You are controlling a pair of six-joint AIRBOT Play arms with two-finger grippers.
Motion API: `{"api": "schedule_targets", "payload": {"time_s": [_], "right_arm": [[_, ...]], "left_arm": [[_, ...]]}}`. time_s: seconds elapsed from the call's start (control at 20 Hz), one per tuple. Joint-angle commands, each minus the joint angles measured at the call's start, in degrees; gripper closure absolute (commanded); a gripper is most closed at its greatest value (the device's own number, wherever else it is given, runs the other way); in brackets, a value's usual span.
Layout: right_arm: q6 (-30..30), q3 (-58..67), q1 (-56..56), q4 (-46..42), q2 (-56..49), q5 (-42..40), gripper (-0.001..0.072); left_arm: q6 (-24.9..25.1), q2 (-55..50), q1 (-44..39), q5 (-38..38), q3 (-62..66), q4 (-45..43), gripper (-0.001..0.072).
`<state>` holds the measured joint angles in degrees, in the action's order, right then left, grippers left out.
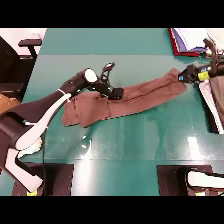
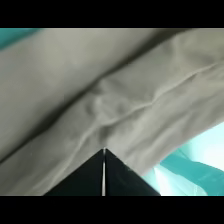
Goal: Fold the shirts.
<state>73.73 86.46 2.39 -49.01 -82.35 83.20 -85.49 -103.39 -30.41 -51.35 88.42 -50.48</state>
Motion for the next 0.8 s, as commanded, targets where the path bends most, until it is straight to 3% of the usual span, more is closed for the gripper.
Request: {"api": "schedule_targets", "payload": {"time_s": [0.0,0.5,0.75], "right_arm": [[4.63,8.24,-5.99,0.07,2.14,1.01,0.0694],[6.43,16.0,-17.88,0.04,2.14,0.04,0.0693],[6.4,16.0,-20.72,0.5,2.14,-2.84,0.0693]], "left_arm": [[-0.07,-5.35,-3.06,-1.31,6.29,0.15,0.0687],[-2.62,-7.93,-3.1,-1.66,8.76,-3.08,0.0687],[0.68,2.64,4.85,-8.81,9.27,-8.94,0.0686]]}}
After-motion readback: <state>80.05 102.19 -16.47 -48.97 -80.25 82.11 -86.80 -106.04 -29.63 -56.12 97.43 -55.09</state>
